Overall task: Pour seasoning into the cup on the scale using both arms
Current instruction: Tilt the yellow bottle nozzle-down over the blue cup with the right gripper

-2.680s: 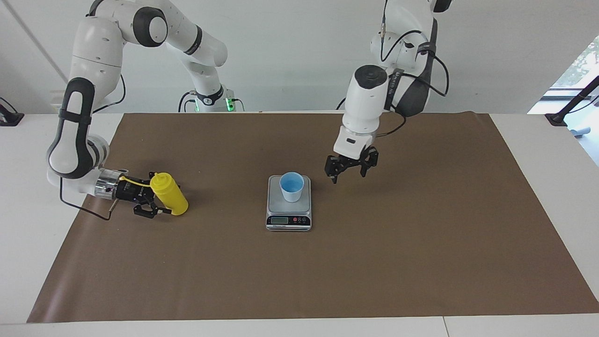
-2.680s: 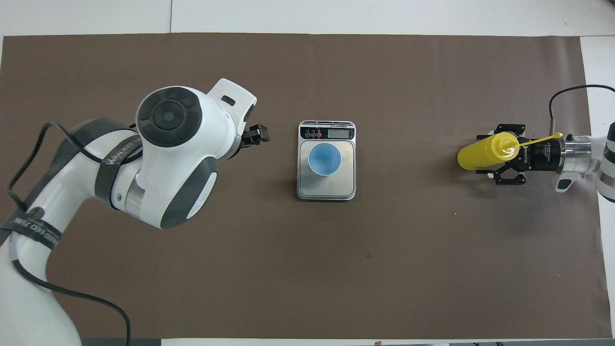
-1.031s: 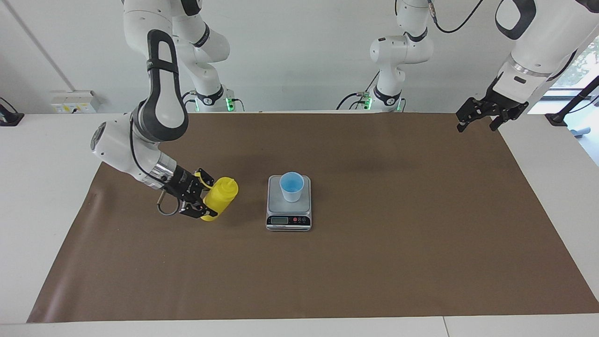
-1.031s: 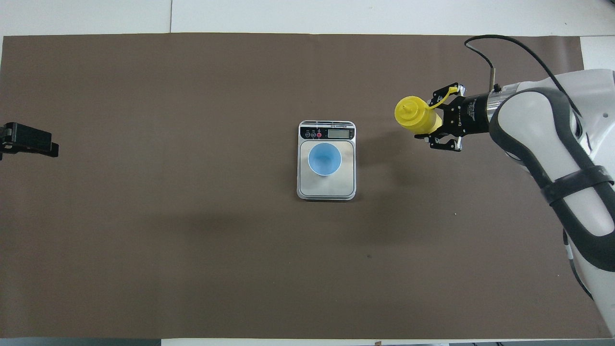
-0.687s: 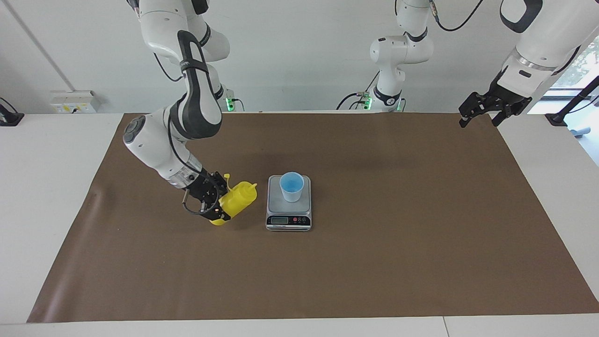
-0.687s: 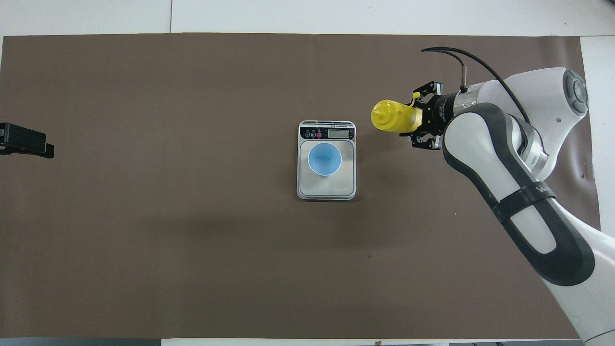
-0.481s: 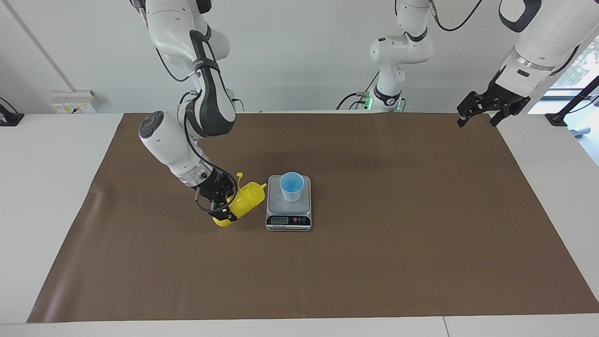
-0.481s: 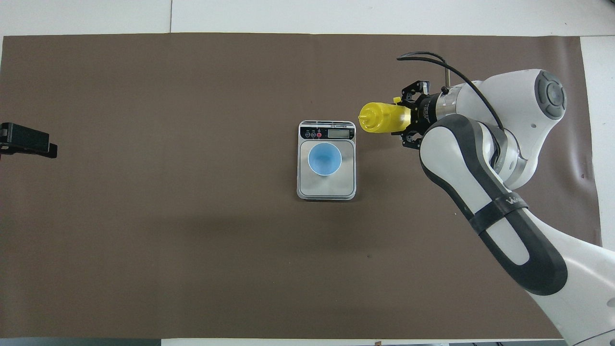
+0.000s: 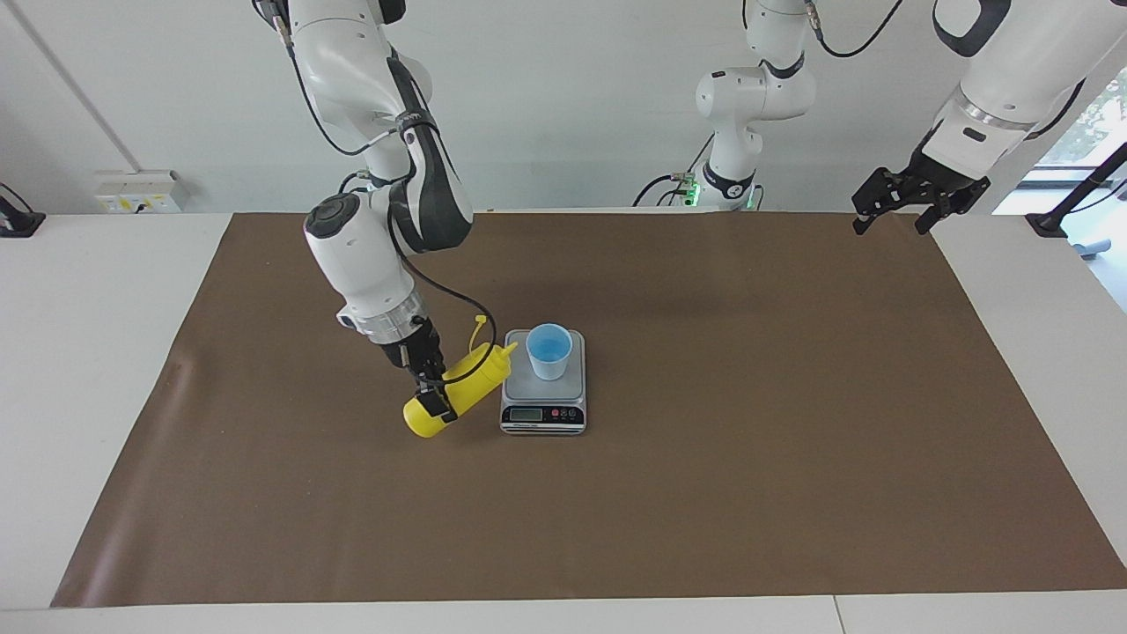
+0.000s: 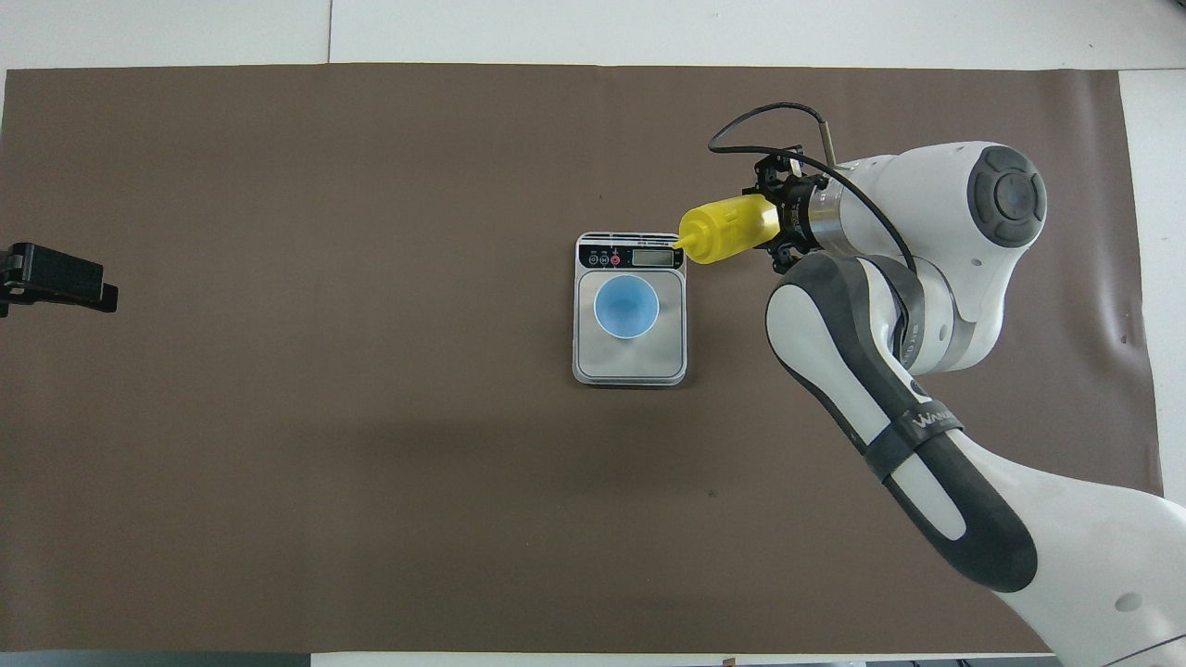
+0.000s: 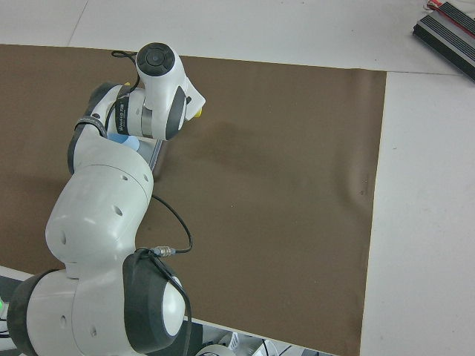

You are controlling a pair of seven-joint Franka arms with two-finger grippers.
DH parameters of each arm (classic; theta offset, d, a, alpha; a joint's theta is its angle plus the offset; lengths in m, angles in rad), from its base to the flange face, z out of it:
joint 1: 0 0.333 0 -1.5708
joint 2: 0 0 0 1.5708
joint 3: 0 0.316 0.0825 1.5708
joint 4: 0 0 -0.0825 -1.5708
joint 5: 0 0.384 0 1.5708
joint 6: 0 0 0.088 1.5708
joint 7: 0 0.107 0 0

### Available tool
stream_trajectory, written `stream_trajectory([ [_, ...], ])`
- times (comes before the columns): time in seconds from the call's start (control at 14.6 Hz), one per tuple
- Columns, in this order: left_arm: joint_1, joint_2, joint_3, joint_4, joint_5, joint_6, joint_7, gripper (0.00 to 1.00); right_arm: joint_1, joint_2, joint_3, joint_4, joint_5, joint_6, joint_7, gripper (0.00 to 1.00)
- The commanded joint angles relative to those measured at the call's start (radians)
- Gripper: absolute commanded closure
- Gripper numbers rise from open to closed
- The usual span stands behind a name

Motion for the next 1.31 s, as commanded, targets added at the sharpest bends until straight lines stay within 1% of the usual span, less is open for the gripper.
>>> stream_trajectory([
  [0.0, 0.005, -0.005, -0.001, 0.009, -0.007, -0.021, 0.016, 0.0, 0.011, -0.011, 0.001, -0.014, -0.051, 0.032, -0.05, 1.0],
  [0.21, 0.005, -0.005, 0.002, 0.007, -0.006, -0.019, 0.078, 0.0, 0.034, -0.023, 0.003, -0.057, -0.056, 0.127, -0.158, 1.0],
  [0.34, 0.006, -0.007, -0.001, 0.006, -0.006, -0.02, 0.081, 0.0, 0.055, -0.023, 0.001, -0.061, -0.06, 0.143, -0.169, 1.0],
  [0.55, 0.008, -0.01, 0.002, 0.0, -0.004, -0.025, 0.082, 0.0, 0.054, -0.023, 0.001, -0.068, -0.079, 0.161, -0.267, 1.0],
  [0.69, 0.006, -0.014, 0.002, -0.005, -0.004, -0.027, 0.082, 0.0, 0.058, -0.026, 0.001, -0.093, -0.085, 0.219, -0.285, 1.0],
  [0.96, 0.003, -0.014, -0.001, -0.005, 0.029, -0.025, 0.081, 0.0, 0.06, -0.026, -0.001, -0.152, -0.168, 0.371, -0.321, 1.0],
  [1.1, 0.003, -0.014, -0.001, -0.005, 0.029, -0.024, 0.076, 0.0, 0.058, -0.022, -0.002, -0.158, -0.202, 0.399, -0.319, 1.0],
  [1.24, 0.005, -0.014, -0.001, -0.005, 0.029, -0.019, 0.076, 0.0, 0.058, -0.019, -0.002, -0.152, -0.203, 0.42, -0.314, 1.0],
])
